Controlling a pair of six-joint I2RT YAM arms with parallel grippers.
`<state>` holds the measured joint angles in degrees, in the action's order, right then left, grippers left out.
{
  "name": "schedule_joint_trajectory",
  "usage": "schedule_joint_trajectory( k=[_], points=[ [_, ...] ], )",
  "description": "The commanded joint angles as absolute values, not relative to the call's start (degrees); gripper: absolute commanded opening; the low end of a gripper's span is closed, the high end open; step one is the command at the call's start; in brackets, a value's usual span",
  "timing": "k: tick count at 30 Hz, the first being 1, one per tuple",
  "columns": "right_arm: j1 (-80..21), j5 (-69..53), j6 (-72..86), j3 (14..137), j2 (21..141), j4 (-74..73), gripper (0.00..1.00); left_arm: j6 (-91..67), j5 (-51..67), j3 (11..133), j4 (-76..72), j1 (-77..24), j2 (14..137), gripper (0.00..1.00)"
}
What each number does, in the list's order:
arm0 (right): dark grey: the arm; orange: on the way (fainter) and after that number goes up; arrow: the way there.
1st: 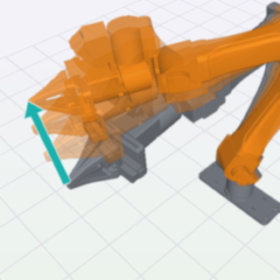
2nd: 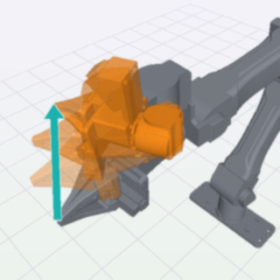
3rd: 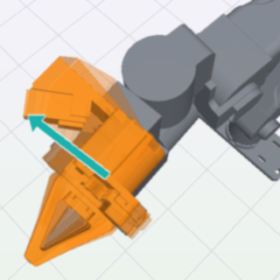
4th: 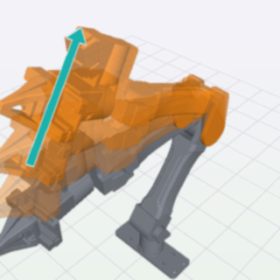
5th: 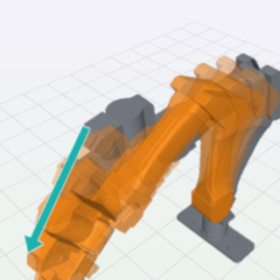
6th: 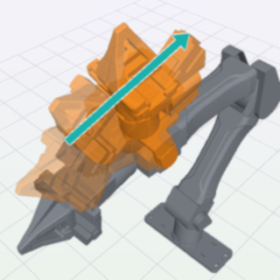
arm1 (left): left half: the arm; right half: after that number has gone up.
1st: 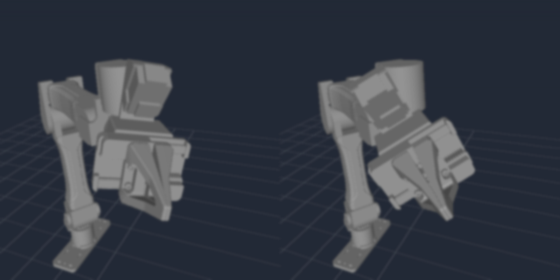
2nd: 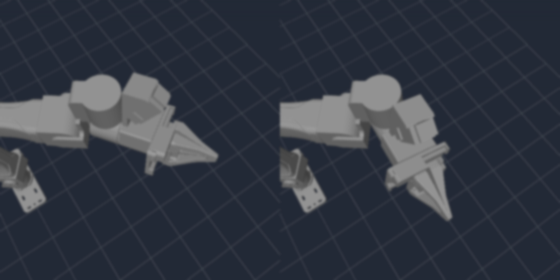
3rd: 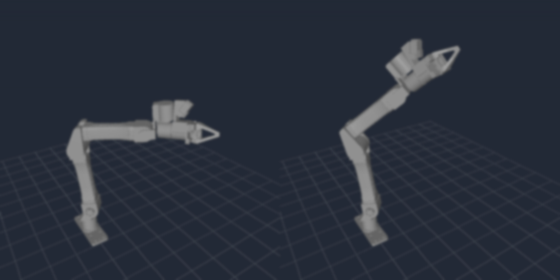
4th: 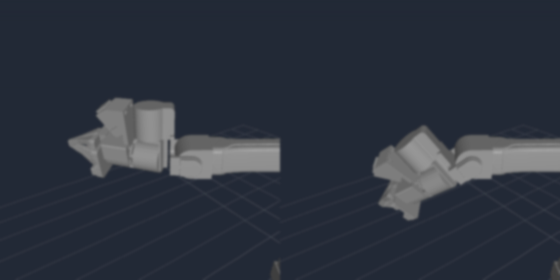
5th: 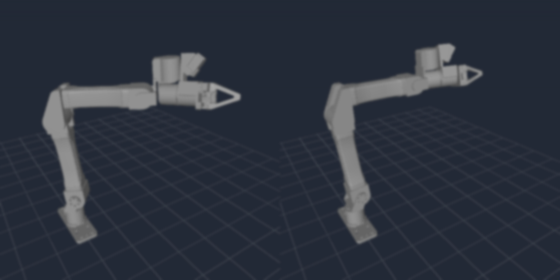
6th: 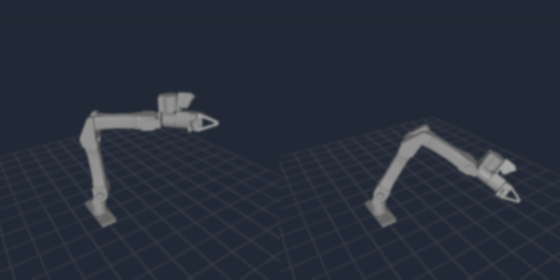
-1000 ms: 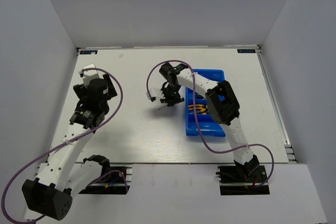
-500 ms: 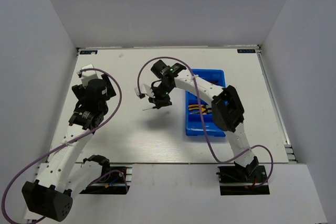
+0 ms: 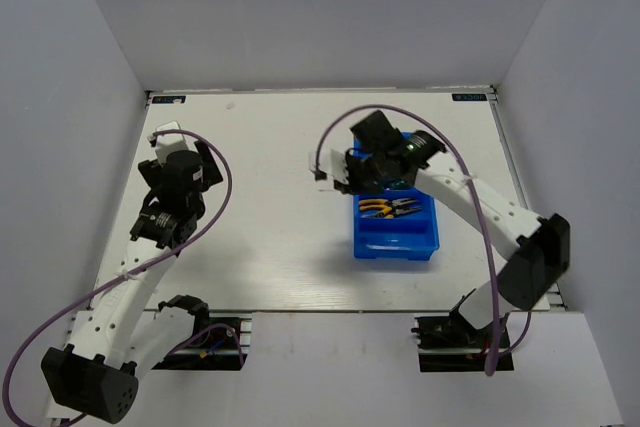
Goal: Sort the tools into containers
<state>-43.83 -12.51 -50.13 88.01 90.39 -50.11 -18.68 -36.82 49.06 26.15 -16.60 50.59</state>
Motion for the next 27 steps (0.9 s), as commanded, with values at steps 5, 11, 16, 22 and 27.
schedule_joint_trajectory(
  k=[5,11,16,22,27],
  points=[
    [-38.06,-10.99,-52.03,71.3,81.13,-51.77,0.0,-16.27,-30.23,47.9,22.77,-16.35,50.01,1.0],
    [-34.55,-11.34,-50.8,67.25,81.12,-52.38,0.0,-16.26,-29.18,47.9,22.76,-16.35,50.62,1.0],
    [-32.53,-14.67,-52.38,62.85,78.93,-51.68,0.0,-15.73,-28.66,47.37,22.76,-16.35,51.15,1.0],
    [-31.11,-18.19,-54.23,57.92,76.56,-50.98,0.25,-15.73,-28.13,47.37,22.24,-16.35,51.15,1.0],
    [-30.76,-18.1,-54.58,57.74,76.02,-49.13,0.45,-15.21,-27.6,47.37,22.24,-16.35,51.15,1.0]
  ],
)
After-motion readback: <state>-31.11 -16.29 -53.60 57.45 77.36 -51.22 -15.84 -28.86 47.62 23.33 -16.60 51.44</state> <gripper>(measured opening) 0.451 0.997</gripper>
